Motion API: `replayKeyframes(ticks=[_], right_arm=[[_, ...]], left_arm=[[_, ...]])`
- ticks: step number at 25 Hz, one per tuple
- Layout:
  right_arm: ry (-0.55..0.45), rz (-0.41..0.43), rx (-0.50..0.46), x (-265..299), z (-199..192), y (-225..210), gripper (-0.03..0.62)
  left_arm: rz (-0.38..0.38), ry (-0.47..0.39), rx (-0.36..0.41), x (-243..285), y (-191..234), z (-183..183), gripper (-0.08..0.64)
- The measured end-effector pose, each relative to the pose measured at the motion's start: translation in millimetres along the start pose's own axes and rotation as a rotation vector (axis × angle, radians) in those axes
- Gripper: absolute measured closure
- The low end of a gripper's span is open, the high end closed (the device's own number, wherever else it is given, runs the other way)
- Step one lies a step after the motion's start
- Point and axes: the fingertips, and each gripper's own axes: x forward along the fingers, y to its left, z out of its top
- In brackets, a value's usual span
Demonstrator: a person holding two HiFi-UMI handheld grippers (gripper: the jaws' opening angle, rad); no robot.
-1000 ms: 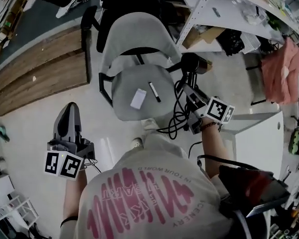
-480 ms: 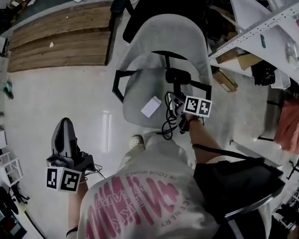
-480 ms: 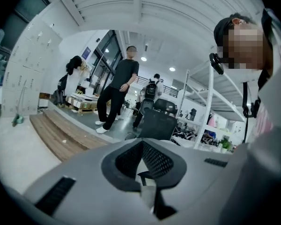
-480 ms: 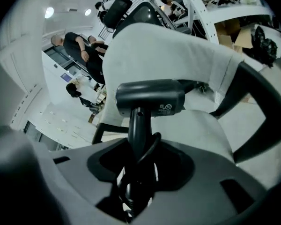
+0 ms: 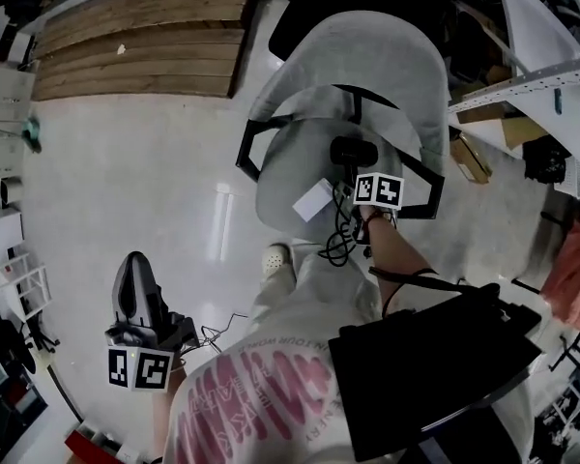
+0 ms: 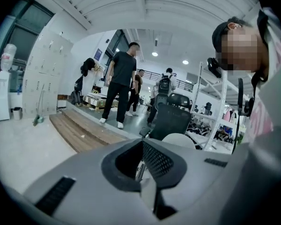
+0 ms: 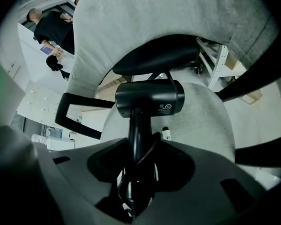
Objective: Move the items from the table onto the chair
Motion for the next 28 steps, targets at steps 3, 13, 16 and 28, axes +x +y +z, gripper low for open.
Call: replayKeyframes(ticks=[3,13,16,28], right_arm=[[0.047,-0.039,-0.034,6.1,-8.0,-5.2,0.42],[0.078,-0.088,0.053,25.8,-28.4,-14.8,0.396],[0.054,-0.066,0.093,19.4,-27.9,-8.7,0.391],[-0.451,0.164,0.274,-127.0,16.1,12.8,0.526]], left_arm=[[0.037,0.015,0.005,-9.5,-1.4,-0.8,0.549],[0.033,0.024,0.003,-9.6,0.6,-11.8,0.549],[0.001,0.006,-0.001,-9.1,5.9,-8.7,0.549],[-0.34,-0.127,0.006,20.9,-7.9,17.4,0.549]])
